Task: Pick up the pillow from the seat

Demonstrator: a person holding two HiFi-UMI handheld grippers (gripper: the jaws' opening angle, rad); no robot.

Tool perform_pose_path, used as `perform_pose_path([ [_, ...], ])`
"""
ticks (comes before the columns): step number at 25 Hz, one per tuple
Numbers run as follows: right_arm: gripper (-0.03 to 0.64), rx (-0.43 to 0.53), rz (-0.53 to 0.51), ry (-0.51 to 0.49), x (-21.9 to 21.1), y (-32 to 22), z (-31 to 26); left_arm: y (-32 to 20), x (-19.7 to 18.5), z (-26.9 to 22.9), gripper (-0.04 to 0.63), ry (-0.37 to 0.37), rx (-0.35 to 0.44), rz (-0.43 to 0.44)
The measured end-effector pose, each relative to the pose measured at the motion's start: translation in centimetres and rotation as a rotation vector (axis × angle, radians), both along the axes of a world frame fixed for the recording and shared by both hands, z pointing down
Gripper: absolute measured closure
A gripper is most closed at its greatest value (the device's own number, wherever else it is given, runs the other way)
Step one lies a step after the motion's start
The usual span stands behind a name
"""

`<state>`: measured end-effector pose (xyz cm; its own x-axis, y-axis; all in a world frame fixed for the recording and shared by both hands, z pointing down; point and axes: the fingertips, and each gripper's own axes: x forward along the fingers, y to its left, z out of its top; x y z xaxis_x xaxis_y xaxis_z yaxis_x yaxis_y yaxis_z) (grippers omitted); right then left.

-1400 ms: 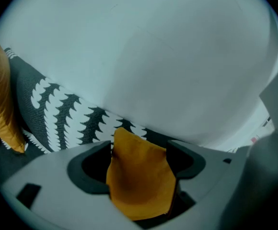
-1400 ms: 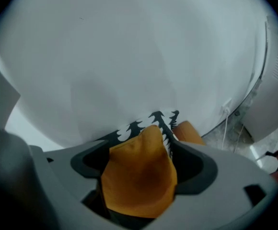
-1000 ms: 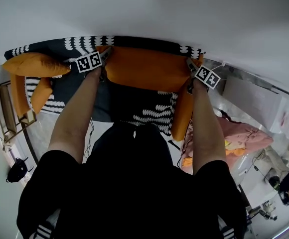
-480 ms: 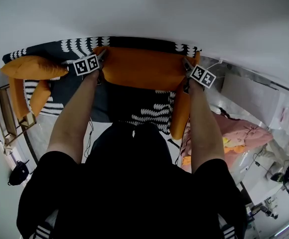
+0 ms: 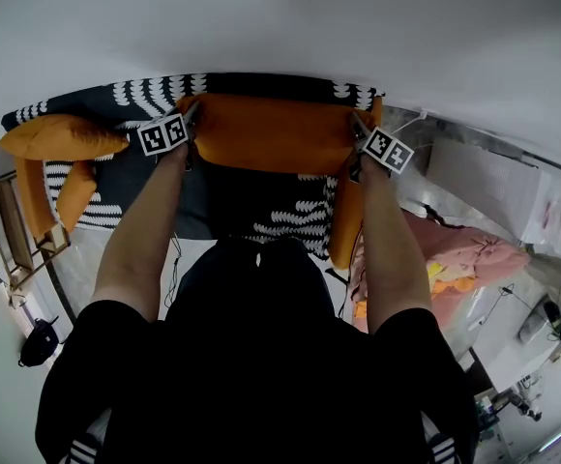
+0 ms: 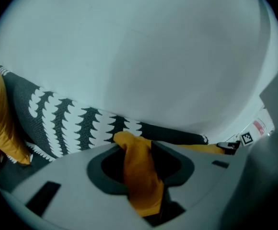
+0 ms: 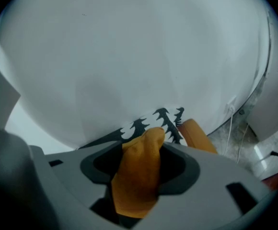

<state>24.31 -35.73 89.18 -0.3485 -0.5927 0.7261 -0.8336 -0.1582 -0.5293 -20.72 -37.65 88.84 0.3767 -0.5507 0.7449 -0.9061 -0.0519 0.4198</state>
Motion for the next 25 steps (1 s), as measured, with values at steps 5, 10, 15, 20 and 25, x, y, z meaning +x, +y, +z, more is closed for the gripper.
perform_pose_path([
  [5,0.414,0.0,0.009,-0.011,0.0,0.9,-0.4,0.7,0.2,-0.4,0.454,0.002,0.006,0.017],
  [10,0.437,-0.006,0.0,-0.009,-0.4,1.3,-1.0,1.3,0.1,-0.8,0.468,-0.005,0.001,0.048],
  [15,0.465,-0.008,-0.005,-0.001,-0.7,2.4,-1.8,2.4,0.2,-1.6,0.479,-0.017,0.004,0.057],
  [20,0.48,-0.008,-0.004,0.008,-0.8,3.6,-2.6,3.6,0.1,-2.4,0.483,-0.013,0.007,0.062],
  [25,0.491,-0.011,-0.016,0.009,-1.1,4.7,-3.6,4.7,-0.1,-3.5,0.486,-0.009,0.012,0.062],
])
